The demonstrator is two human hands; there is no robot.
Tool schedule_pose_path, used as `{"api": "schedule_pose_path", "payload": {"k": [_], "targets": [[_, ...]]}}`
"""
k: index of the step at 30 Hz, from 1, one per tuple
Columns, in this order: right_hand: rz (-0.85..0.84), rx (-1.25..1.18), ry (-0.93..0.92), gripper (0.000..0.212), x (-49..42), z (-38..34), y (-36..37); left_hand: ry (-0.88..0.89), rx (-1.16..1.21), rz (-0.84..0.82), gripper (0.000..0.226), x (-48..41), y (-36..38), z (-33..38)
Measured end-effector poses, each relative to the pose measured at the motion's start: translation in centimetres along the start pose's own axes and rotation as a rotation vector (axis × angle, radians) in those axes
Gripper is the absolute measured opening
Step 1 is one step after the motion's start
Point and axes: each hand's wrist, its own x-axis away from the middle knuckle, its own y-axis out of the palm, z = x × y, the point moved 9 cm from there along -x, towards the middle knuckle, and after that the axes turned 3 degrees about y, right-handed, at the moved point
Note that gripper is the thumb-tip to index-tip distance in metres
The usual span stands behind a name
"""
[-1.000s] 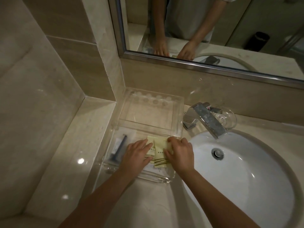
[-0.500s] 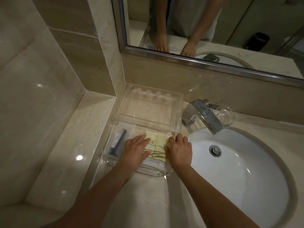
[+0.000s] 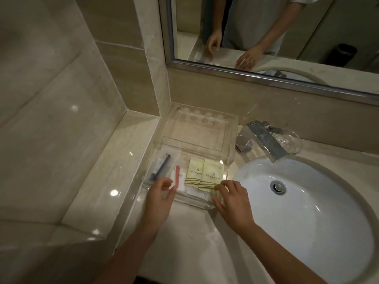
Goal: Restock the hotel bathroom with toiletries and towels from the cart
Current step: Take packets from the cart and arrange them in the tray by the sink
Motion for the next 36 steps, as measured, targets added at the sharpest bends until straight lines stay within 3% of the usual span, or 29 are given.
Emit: {"api": "schedule_pose_path", "payload": {"k": [3,5,8,12,16,21,25,36], "targets": [[0.001,-0.022,-0.061,0.027,1.0,-0.8,-0.1,-0.326,0.201,0.032,0.016,1.4,-0.7,-3.9],[-0.006,-0.015,-0.09,0.023,1.2,-1.5,0.0,-0.527,0.474,0.007,0.027,2.4,0.3,-5.2],[-0.052,0.013,-0.104,0.026,1.0,-2.7,0.4,-0.659,0.69,-0.058,0.044,3.4,1.8,-4.9],[-0.162,0.123,-0.156,0.036,0.3,-4.4,1.6,-0.691,0.692,-0.077,0.039,3.8,2.3,-4.3],[-0.192,0.188,-0.215,0.03,-0.1,-5.1,2.6,-0.705,0.691,-0.066,0.043,3.8,2.6,-4.4],[-0.168,0.237,-0.305,0.022,-0.5,-5.6,2.5,-0.761,0.786,-0.109,0.019,3.7,3.7,-4.1],[-0.119,0.276,-0.322,0.02,-1.1,-4.6,2.1,-0.721,0.795,-0.126,0.032,3.1,4.0,-3.6],[-0.105,0.225,-0.283,0.029,-4.9,-2.6,2.8,-0.625,0.805,-0.161,0.029,-1.3,4.1,-2.6]]}}
